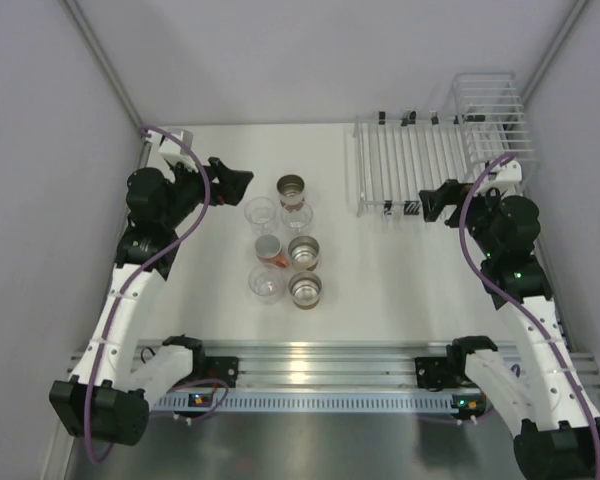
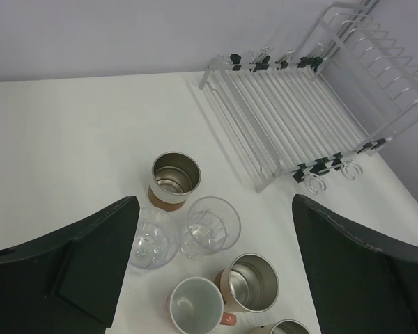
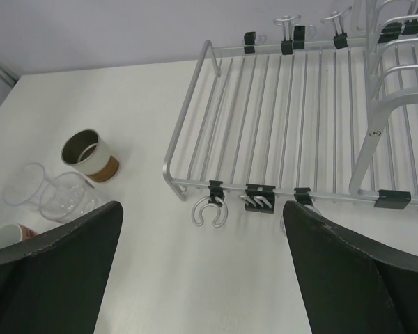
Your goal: Load the cups into the dish rack
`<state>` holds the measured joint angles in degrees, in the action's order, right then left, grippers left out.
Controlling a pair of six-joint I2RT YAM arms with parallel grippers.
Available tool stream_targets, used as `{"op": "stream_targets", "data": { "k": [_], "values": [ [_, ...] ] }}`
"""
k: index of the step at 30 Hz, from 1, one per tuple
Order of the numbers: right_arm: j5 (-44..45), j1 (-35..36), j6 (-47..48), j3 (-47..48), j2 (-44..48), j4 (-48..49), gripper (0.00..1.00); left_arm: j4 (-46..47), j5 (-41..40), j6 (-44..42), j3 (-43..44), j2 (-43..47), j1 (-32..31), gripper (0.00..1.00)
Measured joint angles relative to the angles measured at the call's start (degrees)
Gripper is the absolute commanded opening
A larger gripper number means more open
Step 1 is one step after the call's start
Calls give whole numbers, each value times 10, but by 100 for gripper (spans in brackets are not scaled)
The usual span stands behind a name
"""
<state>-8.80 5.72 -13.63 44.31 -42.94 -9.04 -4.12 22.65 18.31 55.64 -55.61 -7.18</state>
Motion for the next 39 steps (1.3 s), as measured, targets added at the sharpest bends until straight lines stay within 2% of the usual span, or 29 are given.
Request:
{"op": "stream_targets", "data": {
  "k": [1, 6, 8, 12, 16, 22, 29, 39],
  "values": [
    [1, 0, 0, 0, 0, 0, 99, 0, 0, 0, 0, 0, 0, 91],
    [4, 0, 2, 0, 0, 0, 99, 0, -2, -2, 0, -8, 0, 92],
    [2, 0, 2, -1, 0, 0, 100, 0, -2, -2, 3, -23, 0, 89],
    [-3, 0, 2, -8, 1, 3, 99, -9, 0, -2, 39, -94, 0, 83],
    [-5, 0, 5, -14, -2, 3, 99, -41, 1, -7, 119, -194, -2, 80],
    [-5, 0, 6, -17, -8, 2, 99, -92, -60, -48, 229, -314, -43, 80],
    [-5, 0, 6, -17, -8, 1, 99, -138, -130, -111, 313, -432, -90, 80],
    [-8, 0, 5, -20, -9, 1, 99, -175, -190, -157, 320, -527, -121, 79]
  ]
}}
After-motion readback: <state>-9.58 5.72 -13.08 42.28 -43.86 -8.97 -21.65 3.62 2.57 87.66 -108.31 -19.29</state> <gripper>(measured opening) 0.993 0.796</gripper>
